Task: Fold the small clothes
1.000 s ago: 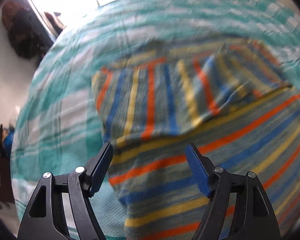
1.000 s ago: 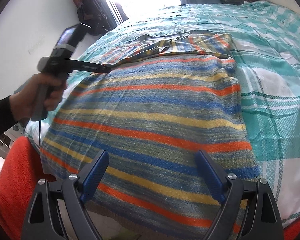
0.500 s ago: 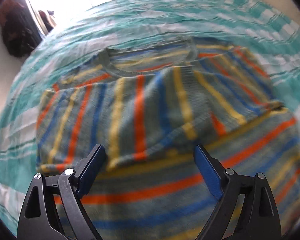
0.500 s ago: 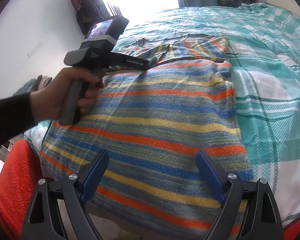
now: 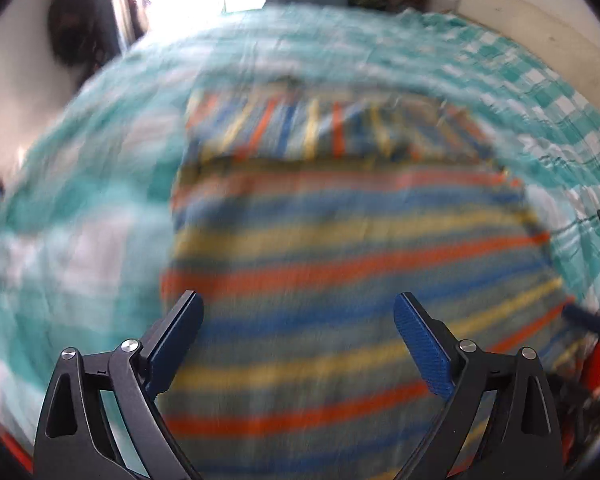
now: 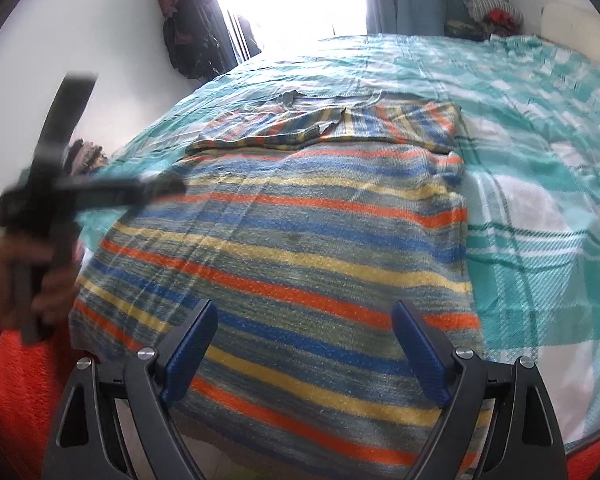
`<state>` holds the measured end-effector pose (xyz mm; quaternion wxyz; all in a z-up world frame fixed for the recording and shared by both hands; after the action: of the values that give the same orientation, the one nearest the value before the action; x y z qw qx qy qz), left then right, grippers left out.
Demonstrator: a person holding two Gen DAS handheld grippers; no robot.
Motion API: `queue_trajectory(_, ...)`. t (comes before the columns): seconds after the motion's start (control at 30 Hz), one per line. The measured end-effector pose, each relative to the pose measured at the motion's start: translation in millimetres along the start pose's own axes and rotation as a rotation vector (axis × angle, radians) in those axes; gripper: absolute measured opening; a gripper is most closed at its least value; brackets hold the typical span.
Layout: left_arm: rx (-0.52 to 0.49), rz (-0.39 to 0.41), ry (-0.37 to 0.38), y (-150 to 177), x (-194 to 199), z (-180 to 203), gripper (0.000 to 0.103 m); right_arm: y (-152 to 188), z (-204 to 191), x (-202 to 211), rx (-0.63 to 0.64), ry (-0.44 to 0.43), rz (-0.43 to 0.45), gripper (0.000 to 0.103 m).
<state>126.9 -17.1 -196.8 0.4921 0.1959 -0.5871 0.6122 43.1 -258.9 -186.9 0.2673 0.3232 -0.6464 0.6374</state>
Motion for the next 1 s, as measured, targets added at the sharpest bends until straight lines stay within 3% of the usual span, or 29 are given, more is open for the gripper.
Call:
queue_trajectory(0.07, 0.038, -0.031, 0.0, 19.6, -12.3, -9.8, 0.098, 3.3, -4.6, -9.4, 0.025, 0.009, -0.033, 0.088)
queue_trajectory(0.17, -0.027, 0.024, -0.005, 31.8, -15.3, -4.6, 0.101, 13.0, -9.5, -29.2, 0.063, 0.047, -0.11, 0.089)
queue_trajectory(0.43, -0.016, -0.003, 0.029, 31.7, -23.3, -9.0, 0.102, 22.3, -22.1, -37.4, 0.137, 0.082, -0.079, 0.103)
queue_trajectory(1.0, -0.024, 0.018, 0.025, 37.6, -23.5, -10.1, 0.102, 30.7, -26.6, -38.8, 0.153, 0.102, -0.033, 0.103)
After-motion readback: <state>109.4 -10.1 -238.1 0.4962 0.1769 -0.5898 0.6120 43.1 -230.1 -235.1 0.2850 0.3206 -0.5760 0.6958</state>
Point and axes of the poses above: each gripper's, at about its wrist camera, not at the fingertips, and x roughly against the way its jaws point, z to its right, y to its underside, the point moved 2 cm from there along -x, roughly the way its jaws point, and after that the axes turned 13 degrees about y, right-handed, at the moved point
